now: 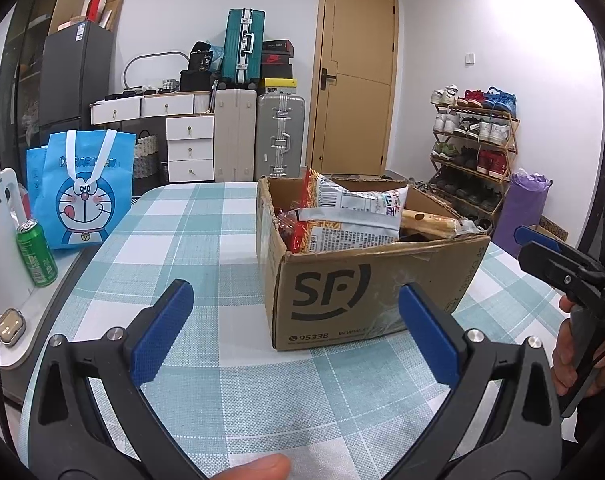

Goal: Organize snacks

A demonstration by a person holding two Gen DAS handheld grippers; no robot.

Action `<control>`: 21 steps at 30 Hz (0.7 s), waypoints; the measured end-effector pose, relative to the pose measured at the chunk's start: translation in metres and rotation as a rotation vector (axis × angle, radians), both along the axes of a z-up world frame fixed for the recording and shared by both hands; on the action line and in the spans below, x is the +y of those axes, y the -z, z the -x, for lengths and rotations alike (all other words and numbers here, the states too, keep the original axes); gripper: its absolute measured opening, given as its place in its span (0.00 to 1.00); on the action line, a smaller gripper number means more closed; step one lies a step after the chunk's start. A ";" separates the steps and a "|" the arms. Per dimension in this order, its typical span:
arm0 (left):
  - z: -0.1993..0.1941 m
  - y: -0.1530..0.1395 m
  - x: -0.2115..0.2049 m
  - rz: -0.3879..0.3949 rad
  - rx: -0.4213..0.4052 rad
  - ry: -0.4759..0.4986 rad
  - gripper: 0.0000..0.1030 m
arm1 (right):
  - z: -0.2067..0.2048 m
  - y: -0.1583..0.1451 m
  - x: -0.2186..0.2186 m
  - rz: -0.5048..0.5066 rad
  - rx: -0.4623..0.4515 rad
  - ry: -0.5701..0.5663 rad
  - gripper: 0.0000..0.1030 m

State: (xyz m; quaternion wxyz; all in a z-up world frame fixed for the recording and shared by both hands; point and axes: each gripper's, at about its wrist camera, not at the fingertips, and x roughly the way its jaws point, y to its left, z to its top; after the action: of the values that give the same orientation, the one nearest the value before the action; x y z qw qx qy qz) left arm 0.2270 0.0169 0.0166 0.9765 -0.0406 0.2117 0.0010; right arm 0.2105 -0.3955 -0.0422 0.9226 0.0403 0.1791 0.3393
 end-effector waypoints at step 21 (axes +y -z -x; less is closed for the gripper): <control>0.002 0.003 0.000 -0.005 -0.003 -0.003 0.99 | 0.010 -0.001 0.011 0.046 -0.039 -0.014 1.00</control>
State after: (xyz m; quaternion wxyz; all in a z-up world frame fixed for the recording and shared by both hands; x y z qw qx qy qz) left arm 0.2250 0.0173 0.0136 0.9770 -0.0385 0.2099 0.0031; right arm 0.2009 -0.3847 -0.0414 0.9241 0.0111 0.1691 0.3424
